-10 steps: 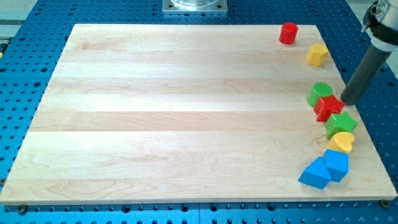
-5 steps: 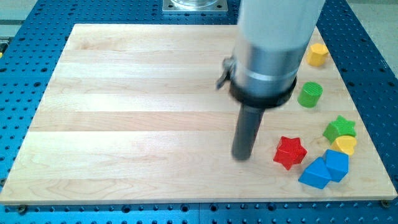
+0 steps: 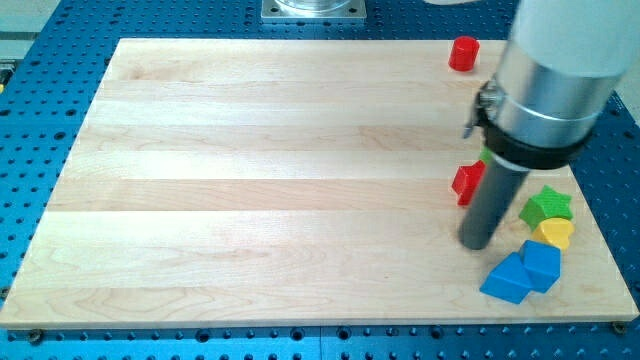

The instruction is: Move the red star to the bottom left of the red circle

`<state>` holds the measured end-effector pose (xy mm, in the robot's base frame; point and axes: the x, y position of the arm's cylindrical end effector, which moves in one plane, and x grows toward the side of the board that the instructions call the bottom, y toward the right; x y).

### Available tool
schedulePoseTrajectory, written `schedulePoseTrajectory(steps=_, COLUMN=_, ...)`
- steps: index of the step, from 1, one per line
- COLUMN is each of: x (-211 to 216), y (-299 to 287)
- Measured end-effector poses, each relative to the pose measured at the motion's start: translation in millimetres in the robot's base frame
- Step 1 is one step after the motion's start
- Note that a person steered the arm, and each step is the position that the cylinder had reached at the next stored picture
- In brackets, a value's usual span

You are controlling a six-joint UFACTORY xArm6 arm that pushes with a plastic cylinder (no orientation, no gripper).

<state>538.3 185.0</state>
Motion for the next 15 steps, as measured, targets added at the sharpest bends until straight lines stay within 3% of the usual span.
schedulePoseTrajectory(steps=1, x=-32, y=16)
schedulePoseTrajectory(steps=3, x=-133, y=-54)
schedulePoseTrajectory(steps=4, x=-66, y=-69)
schedulePoseTrajectory(steps=5, x=-64, y=-128)
schedulePoseTrajectory(steps=6, x=-119, y=-147)
schedulePoseTrajectory(steps=7, x=-172, y=-109)
schedulePoseTrajectory(steps=8, x=-137, y=-185)
schedulePoseTrajectory(steps=9, x=-84, y=-134)
schedulePoseTrajectory(steps=11, x=-179, y=-30)
schedulePoseTrajectory(steps=12, x=-209, y=-30)
schedulePoseTrajectory(steps=13, x=-213, y=-30)
schedulePoseTrajectory(steps=14, x=-178, y=-76)
schedulePoseTrajectory(steps=15, x=-217, y=-76)
